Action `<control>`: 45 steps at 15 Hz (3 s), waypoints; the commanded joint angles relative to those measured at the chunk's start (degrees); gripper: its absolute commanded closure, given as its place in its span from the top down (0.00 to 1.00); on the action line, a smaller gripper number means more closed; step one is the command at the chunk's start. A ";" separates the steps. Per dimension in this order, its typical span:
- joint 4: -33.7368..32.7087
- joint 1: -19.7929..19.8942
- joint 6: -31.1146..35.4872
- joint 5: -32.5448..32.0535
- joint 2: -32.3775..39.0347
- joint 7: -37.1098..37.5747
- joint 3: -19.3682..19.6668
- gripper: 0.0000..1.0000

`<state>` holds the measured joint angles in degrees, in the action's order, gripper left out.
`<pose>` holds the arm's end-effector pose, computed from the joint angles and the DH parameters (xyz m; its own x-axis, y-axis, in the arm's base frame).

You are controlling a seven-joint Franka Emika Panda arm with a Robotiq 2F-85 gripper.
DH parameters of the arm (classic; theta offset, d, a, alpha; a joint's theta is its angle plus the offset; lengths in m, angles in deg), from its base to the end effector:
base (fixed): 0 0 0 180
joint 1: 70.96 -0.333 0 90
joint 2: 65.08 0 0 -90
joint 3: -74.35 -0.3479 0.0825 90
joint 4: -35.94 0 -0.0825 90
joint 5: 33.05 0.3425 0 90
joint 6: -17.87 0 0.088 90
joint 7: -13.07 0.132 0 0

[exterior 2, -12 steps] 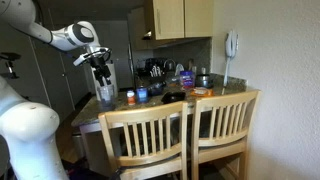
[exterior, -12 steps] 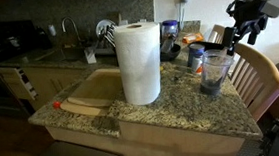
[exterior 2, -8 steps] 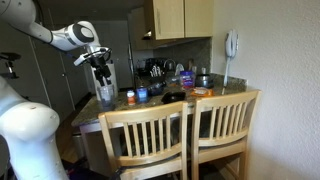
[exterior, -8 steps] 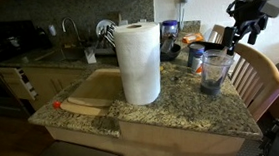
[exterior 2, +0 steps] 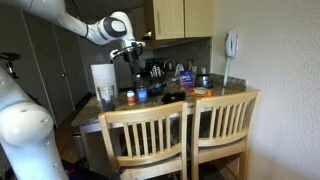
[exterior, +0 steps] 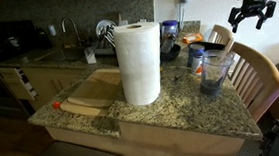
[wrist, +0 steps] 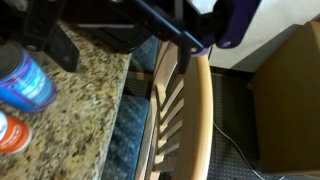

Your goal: Put the black dish on the blue can

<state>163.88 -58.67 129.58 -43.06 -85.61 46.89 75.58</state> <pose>0.3897 -0.1109 0.5401 0.7173 -0.6812 0.1463 -0.6955 -0.7125 0.0927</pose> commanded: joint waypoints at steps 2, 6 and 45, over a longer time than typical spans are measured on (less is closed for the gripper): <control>-3.98 1.62 0.22 0.16 4.08 0.34 3.63 1.00; -8.16 0.69 -3.94 1.06 8.30 -8.32 5.50 1.00; -16.40 -1.86 -4.83 16.90 18.51 -52.87 11.73 1.00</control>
<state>150.87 -60.53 120.50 -32.55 -70.60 -8.25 86.82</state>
